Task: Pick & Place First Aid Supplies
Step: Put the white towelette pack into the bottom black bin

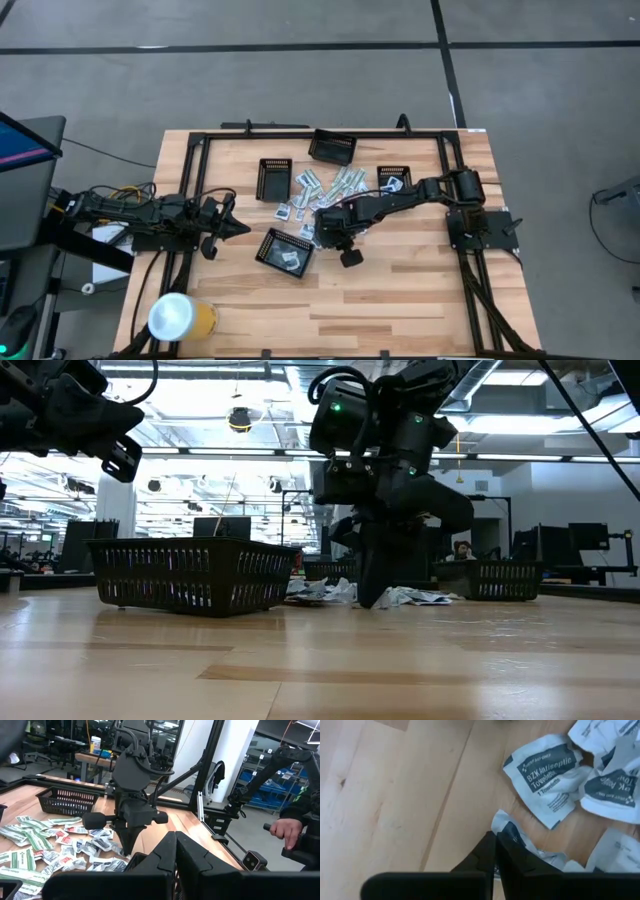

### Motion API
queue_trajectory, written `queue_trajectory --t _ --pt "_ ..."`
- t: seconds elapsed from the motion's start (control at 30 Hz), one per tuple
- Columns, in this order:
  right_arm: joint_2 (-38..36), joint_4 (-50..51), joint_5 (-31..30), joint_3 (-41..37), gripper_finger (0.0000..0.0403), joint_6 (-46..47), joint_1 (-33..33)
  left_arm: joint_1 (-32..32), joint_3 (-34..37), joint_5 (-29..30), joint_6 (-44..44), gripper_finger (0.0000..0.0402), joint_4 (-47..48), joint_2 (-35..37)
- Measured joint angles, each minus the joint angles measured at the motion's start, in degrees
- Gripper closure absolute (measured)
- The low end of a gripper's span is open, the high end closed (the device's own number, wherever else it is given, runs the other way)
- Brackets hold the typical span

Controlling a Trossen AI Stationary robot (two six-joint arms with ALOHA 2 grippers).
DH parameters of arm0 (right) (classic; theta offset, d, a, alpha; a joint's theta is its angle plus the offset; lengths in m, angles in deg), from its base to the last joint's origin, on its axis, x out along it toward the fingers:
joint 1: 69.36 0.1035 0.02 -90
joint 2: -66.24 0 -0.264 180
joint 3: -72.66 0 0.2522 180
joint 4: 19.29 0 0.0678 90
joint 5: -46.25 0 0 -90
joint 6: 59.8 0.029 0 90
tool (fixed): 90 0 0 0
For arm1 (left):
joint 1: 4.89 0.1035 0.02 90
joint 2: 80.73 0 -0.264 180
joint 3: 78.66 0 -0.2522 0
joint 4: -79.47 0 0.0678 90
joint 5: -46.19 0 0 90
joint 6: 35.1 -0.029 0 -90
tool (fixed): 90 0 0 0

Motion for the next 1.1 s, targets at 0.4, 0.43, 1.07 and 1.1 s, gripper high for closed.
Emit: queue_trajectory --t 0.4,0.43,1.07,1.1 --pt "-6.2 -0.5 -13.5 -0.4 0.0402 0.2 1.6 0.0 0.0 0.0 0.0 0.0394 -0.2 0.0" --pt "-6.8 -0.9 -14.6 -0.4 0.0402 -0.5 1.8 0.0 0.0 0.0 0.0 0.0394 -0.3 0.0" --pt "-9.5 -16.6 -16.8 -0.3 0.0402 -21.5 4.8 0.0 0.0 0.0 0.0 0.0394 -0.6 0.0" --pt "-9.3 -17.9 -16.4 -0.3 0.0402 -23.5 5.0 0.0 0.0 0.0 0.0 0.0394 -0.6 0.0"
